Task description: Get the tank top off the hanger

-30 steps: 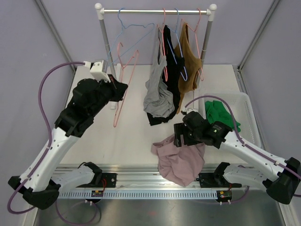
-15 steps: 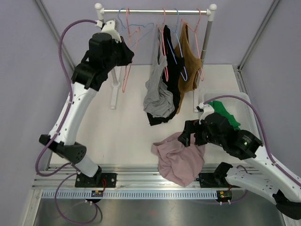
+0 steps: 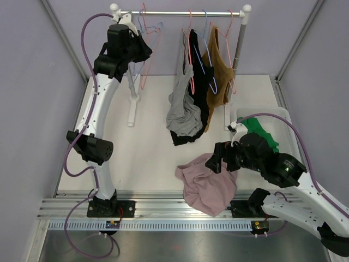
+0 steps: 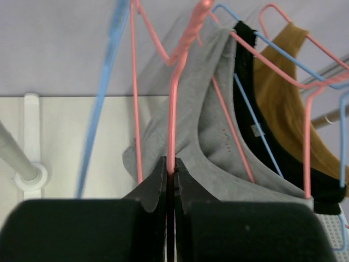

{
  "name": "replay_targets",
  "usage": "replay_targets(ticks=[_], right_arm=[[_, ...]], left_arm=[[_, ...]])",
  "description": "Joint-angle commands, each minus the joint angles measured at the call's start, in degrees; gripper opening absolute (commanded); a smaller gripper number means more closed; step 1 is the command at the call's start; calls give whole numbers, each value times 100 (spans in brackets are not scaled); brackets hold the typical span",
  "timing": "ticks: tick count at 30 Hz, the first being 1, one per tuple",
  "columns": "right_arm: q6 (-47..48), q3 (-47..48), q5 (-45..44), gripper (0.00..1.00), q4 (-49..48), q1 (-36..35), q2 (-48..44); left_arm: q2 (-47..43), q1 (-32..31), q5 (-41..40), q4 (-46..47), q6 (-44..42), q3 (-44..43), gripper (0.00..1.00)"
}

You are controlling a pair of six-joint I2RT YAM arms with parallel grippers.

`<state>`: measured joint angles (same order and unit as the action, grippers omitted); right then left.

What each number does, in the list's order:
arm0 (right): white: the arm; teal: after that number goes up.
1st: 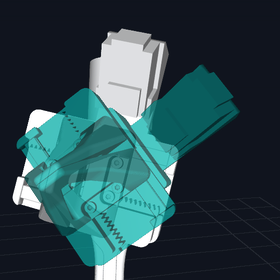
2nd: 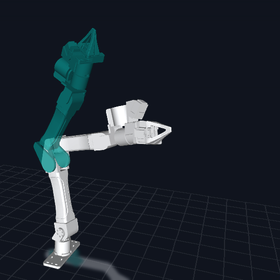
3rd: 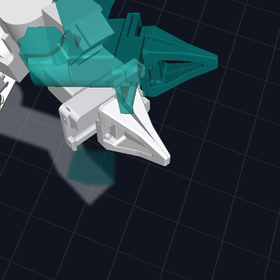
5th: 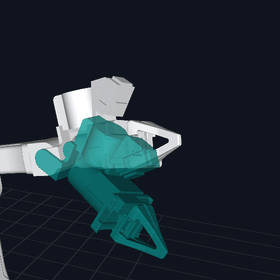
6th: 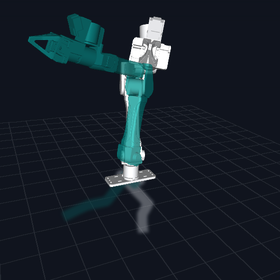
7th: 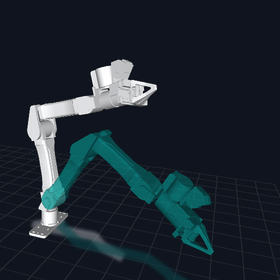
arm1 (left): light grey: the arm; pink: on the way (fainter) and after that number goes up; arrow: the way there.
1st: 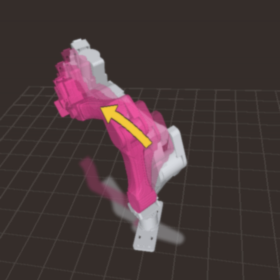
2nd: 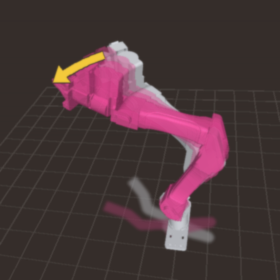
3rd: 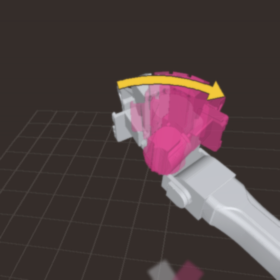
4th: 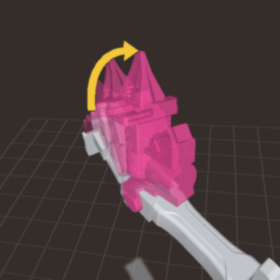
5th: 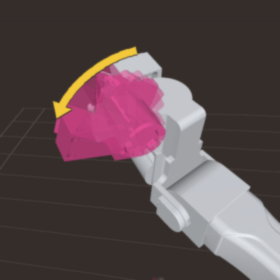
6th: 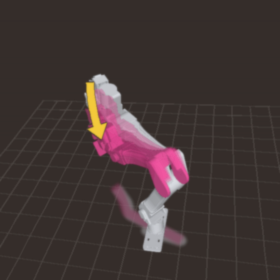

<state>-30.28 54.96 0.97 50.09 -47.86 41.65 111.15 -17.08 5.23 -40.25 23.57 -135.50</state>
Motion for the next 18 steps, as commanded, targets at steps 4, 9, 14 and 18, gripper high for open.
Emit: replay_targets(ticks=[4, 9, 14, 18], right_arm=[[93, -100, 158, 99, -333, -40, 123], [58, -38, -17, 99, -210, -40, 519], [-65, -3, -430, 100, 36, -40, 1362], [-276, -82, -712, 99, 168, -136, 1750]], left_arm=[[-296, 117, 171, 536, 86, 375, 0], [-427, 109, 223, 465, 130, 647, 4], [-778, 109, 259, 545, 148, 920, 35], [-1095, 109, 443, 544, 157, 1008, 50]])
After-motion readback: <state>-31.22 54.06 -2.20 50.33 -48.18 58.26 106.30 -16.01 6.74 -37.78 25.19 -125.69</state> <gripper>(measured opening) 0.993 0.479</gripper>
